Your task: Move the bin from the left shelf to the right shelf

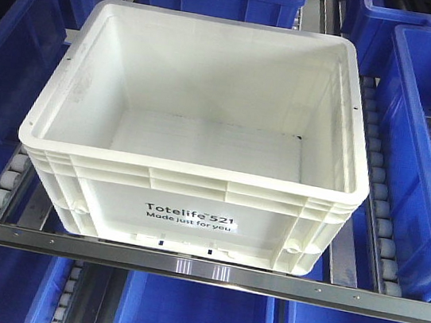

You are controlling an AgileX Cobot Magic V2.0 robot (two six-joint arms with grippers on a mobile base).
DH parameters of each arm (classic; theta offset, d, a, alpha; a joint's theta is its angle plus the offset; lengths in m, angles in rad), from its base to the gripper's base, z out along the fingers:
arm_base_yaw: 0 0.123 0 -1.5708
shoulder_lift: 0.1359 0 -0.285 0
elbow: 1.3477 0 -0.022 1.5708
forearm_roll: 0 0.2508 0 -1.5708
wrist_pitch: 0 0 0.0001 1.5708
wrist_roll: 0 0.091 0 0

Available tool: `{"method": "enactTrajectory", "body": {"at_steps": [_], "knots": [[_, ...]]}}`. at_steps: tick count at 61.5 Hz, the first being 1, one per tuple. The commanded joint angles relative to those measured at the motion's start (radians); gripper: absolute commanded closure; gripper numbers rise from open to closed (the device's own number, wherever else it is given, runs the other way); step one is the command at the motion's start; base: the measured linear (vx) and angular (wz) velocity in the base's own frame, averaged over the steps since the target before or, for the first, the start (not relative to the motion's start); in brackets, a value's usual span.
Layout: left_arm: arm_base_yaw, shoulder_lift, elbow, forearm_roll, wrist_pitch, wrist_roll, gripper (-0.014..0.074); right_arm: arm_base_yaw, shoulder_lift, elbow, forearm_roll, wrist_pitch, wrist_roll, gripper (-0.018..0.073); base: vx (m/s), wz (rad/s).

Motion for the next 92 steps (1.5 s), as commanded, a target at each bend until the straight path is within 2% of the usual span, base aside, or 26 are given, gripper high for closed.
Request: {"method": "enactTrajectory", "body": {"at_steps": [1, 16, 22, 38, 39, 51, 55, 65, 80, 92], "knots": [[0.003, -0.010, -0.021, -0.001, -0.079, -0.007, 0.0603, -0.006, 0.008, -0.027, -0.012, -0.064, -0.008, 0.0568, 0.00, 0.00], [0.003, -0.010, -0.021, -0.001, -0.079, -0.007, 0.0603, -0.006, -0.010, -0.018, -0.014, -0.070, -0.008, 0.0568, 0.00, 0.00], [0.003, -0.010, -0.021, -0.001, -0.078, -0.007, 0.0603, -0.056, -0.056, 0.025, -0.010, -0.121, 0.000, 0.0568, 0.00, 0.00], [0.003, -0.010, -0.021, -0.001, -0.078, -0.007, 0.0603, -0.275, -0.302, 0.377, 0.043, -0.513, 0.039, 0.0568, 0.00, 0.00], [0.003, -0.010, -0.021, -0.001, -0.078, -0.007, 0.0603, -0.316, -0.361, 0.463, 0.043, -0.585, 0.048, 0.0568, 0.00, 0.00], [0.003, -0.010, -0.021, -0.001, -0.078, -0.006, 0.0603, -0.395, -0.452, 0.623, 0.046, -0.759, 0.075, 0.0568, 0.00, 0.00], [0.003, -0.010, -0.021, -0.001, -0.078, -0.006, 0.0603, -0.408, -0.459, 0.635, 0.044, -0.778, 0.103, 0.0568, 0.00, 0.00], [0.003, -0.010, -0.021, -0.001, -0.078, -0.006, 0.0603, -0.408, -0.458, 0.635, 0.041, -0.835, 0.102, 0.0568, 0.00, 0.00], [0.003, -0.010, -0.021, -0.001, -0.078, -0.007, 0.0603, -0.408, -0.458, 0.635, 0.041, -0.836, 0.102, 0.0568, 0.00, 0.00], [0.003, -0.010, -0.021, -0.001, -0.078, -0.007, 0.0603, -0.408, -0.458, 0.636, 0.041, -0.887, 0.102, 0.0568, 0.00, 0.00]]}}
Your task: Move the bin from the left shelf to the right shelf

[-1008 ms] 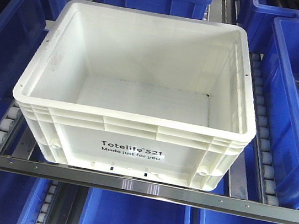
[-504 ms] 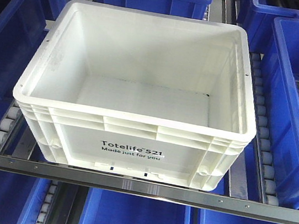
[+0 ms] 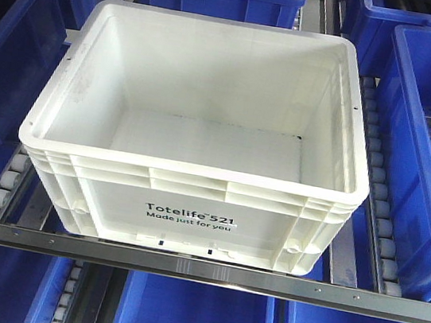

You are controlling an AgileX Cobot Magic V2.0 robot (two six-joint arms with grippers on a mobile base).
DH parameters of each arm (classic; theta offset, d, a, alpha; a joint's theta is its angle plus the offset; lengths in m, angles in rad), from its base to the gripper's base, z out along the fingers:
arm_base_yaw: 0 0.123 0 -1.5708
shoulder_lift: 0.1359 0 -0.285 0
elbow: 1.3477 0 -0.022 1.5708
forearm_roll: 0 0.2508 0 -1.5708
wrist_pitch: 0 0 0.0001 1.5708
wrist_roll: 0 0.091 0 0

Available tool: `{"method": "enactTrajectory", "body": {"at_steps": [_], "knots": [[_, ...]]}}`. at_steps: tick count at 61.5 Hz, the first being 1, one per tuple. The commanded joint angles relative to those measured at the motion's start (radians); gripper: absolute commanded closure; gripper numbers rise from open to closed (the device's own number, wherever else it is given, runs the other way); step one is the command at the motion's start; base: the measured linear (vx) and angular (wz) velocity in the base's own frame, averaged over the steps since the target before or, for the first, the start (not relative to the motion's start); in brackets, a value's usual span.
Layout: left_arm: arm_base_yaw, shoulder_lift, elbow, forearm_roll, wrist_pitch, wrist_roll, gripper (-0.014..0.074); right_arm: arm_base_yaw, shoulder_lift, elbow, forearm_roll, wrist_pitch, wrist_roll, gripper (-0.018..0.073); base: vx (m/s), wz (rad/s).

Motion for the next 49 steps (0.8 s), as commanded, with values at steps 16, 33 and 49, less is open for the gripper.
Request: {"method": "enactTrajectory", "body": {"at_steps": [16, 33, 49], "knots": [[0.003, -0.010, -0.021, -0.001, -0.078, -0.007, 0.0602, -0.006, -0.013, 0.010, -0.058, -0.119, -0.014, 0.0568, 0.00, 0.00], [0.003, -0.010, -0.021, -0.001, -0.078, -0.007, 0.0602, 0.030, -0.013, 0.010, -0.060, -0.113, -0.015, 0.0568, 0.00, 0.00], [0.003, -0.010, -0.021, -0.001, -0.078, -0.007, 0.0602, 0.029, -0.013, 0.010, -0.060, -0.113, -0.041, 0.0568, 0.00, 0.00]]}}
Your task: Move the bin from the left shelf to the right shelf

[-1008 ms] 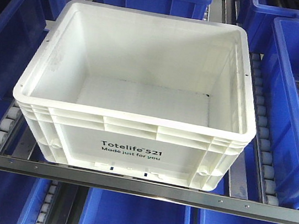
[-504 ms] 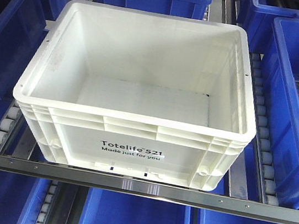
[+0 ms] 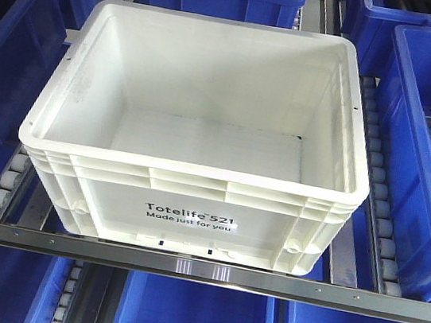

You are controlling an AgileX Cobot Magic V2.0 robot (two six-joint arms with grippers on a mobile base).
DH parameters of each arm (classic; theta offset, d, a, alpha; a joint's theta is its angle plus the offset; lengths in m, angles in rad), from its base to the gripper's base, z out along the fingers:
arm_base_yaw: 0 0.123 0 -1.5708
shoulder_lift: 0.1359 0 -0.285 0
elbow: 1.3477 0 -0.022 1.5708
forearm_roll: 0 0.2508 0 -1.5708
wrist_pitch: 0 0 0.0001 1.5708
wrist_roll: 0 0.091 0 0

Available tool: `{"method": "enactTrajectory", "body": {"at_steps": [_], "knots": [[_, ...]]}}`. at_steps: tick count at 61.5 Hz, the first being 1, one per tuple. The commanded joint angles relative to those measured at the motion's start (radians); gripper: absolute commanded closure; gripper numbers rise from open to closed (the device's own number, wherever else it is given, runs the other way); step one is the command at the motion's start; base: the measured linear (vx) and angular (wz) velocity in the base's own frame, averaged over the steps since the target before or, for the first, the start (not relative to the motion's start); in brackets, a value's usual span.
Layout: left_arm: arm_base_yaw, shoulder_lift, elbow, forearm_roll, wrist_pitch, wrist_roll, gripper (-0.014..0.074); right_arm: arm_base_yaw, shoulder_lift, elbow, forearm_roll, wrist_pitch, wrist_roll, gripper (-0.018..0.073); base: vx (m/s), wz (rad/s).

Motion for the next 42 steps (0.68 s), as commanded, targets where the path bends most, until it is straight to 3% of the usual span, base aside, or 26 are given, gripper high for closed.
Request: {"method": "enactTrajectory", "body": {"at_steps": [1, 42], "knots": [[0.003, -0.010, -0.021, -0.001, -0.078, -0.007, 0.0602, 0.000, -0.013, 0.010, -0.011, -0.074, -0.023, 0.0568, 0.00, 0.00], [0.003, -0.010, -0.021, -0.001, -0.078, -0.007, 0.0602, 0.000, -0.013, 0.010, -0.010, -0.074, -0.022, 0.0568, 0.00, 0.00]]}}
